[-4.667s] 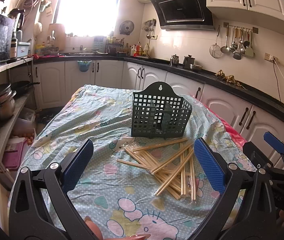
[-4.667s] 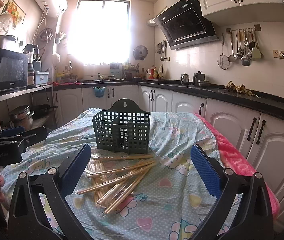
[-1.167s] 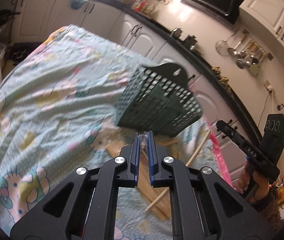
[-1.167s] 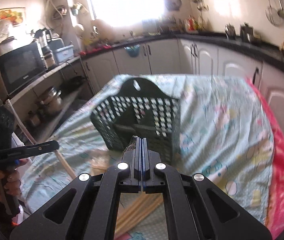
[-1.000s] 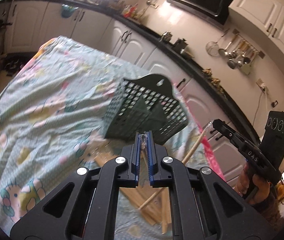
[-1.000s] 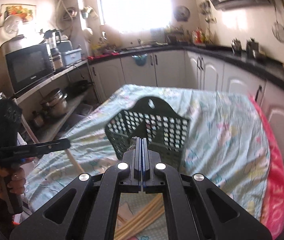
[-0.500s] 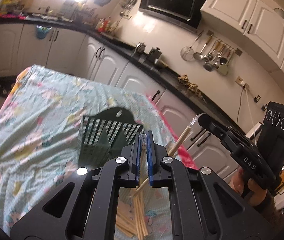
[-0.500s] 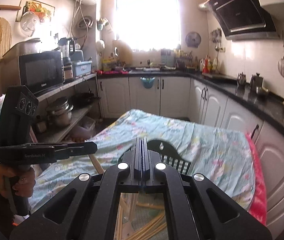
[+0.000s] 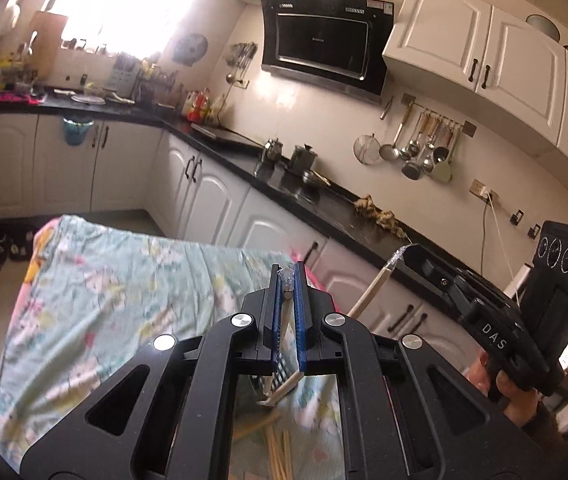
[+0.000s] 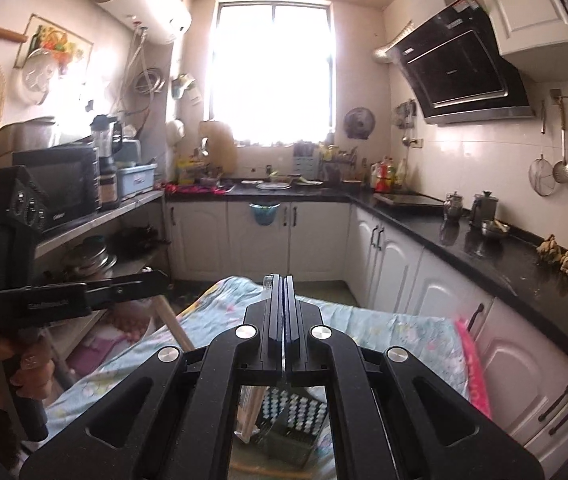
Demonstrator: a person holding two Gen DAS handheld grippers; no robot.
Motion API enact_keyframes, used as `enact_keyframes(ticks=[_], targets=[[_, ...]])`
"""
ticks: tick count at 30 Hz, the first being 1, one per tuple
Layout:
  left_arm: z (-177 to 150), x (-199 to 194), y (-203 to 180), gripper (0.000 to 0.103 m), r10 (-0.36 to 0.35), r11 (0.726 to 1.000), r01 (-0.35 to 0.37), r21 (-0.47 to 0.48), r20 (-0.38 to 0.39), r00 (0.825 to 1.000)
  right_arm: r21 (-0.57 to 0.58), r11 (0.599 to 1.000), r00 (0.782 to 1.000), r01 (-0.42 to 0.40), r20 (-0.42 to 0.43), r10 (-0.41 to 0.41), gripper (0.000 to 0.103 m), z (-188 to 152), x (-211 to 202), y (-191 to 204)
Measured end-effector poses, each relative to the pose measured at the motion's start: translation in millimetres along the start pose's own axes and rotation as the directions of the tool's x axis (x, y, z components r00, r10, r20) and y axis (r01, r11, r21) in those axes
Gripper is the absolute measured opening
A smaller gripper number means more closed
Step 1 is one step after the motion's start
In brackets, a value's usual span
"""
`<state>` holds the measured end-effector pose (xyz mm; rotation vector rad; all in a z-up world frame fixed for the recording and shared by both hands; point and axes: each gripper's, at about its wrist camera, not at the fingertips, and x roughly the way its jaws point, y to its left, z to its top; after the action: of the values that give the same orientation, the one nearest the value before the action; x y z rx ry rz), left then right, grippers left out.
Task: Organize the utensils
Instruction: 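Lift the held chopsticks with both tools and carry them over the green caddy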
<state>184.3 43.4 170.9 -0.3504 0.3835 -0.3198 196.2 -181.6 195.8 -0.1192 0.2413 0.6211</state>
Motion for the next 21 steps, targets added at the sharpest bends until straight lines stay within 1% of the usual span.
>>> enact_keyframes(ticks=[3,7,11,18,21], targets=[[9,9,-1,0.003,0.024,1.0,-0.024,0.018,0.006,1.0,0.012,1.0,1.0,0.023,0.001,-0.023,0.001,5,9,-12],[14,23,2,0.003,0.046,0.998,-0.046,0.03,-0.004,0.999,0.017,0.999,0.999,0.042,-0.011,-0.041,0.001,3,21,-21],[7,38,8,0.003,0.078,0.996,-0.077,0.041,-0.022,0.997,0.024,0.998,0.998,0.059,-0.036,-0.059,0.001,-7,35,-25],[-14,60,18,0.003,0.115,0.991,-0.111,0.069,-0.055,0.992,0.052,0.997,0.994,0.049,-0.102,-0.044,0.001,-32,57,-28],[-23,67,22,0.003,0.131,0.989,-0.125,0.081,-0.068,0.989,0.06,0.997,0.992,0.039,-0.121,-0.031,0.001,-42,60,-27]])
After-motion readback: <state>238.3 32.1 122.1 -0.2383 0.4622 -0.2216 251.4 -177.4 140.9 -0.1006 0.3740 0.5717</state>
